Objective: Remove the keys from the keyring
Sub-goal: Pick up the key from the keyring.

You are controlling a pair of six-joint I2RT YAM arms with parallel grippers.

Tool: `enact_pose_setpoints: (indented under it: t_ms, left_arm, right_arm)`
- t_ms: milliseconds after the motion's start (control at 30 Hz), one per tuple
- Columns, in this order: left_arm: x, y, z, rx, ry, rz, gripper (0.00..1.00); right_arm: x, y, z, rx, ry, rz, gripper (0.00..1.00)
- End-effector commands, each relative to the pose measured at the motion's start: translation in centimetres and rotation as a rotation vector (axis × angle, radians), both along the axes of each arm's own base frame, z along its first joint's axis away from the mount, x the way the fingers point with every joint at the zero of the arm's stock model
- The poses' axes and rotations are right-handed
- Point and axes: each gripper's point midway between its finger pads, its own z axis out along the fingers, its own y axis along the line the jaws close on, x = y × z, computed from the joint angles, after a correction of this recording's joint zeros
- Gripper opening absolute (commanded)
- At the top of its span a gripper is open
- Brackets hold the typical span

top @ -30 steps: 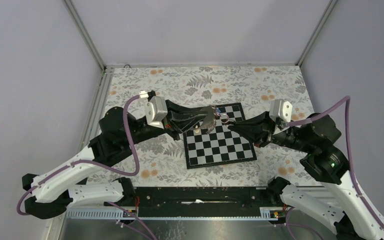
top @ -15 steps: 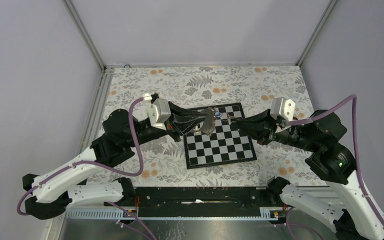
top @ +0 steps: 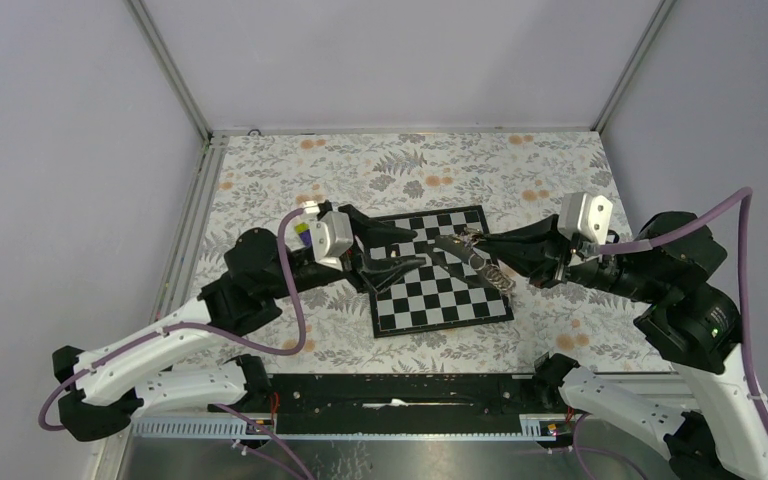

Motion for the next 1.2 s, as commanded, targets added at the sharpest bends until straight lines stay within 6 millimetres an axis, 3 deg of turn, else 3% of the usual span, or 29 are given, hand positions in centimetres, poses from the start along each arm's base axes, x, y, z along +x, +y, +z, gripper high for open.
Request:
enact_pose_setpoints:
  t_ms: [0,200,500,600,800,1167]
  left_arm:
    - [-1.4,0.5,2.1,-0.089,-0.061,-0.062,0.55]
    - [-1.5,0.8,2.5,-0.116,-0.044,-0.058,0.79]
    - [-1.7,0.8,4.1,-0.147,-0.109,-0.069,0.88]
    - [-1.6,1.0,5.3,-0.164,-0.157,-0.053,0.83]
    - [-2.3,0.6,6.3,-0.200,-0.198,-0.095,0.54]
    - [-3.6,-1.5,6.1,-0.248,-0.177,-0.235,0.55]
  right_arm:
    - [-0.1,-0.2,1.7,0.009,-0.056,0.001,0.00]
    - [0.0,-0.2,1.2,-0.025,-0.044,0.003,0.00]
    - [0.1,0.0,0.5,-0.035,-0.033,0.008,0.00]
    - [0.1,0.2,0.3,-0.040,-0.028,0.013,0.00]
    - [0.4,0.3,0.1,-0.044,-0.016,0.010,0.00]
    - [0.6,0.8,-0.3,-0.045,0.010,0.018,0.00]
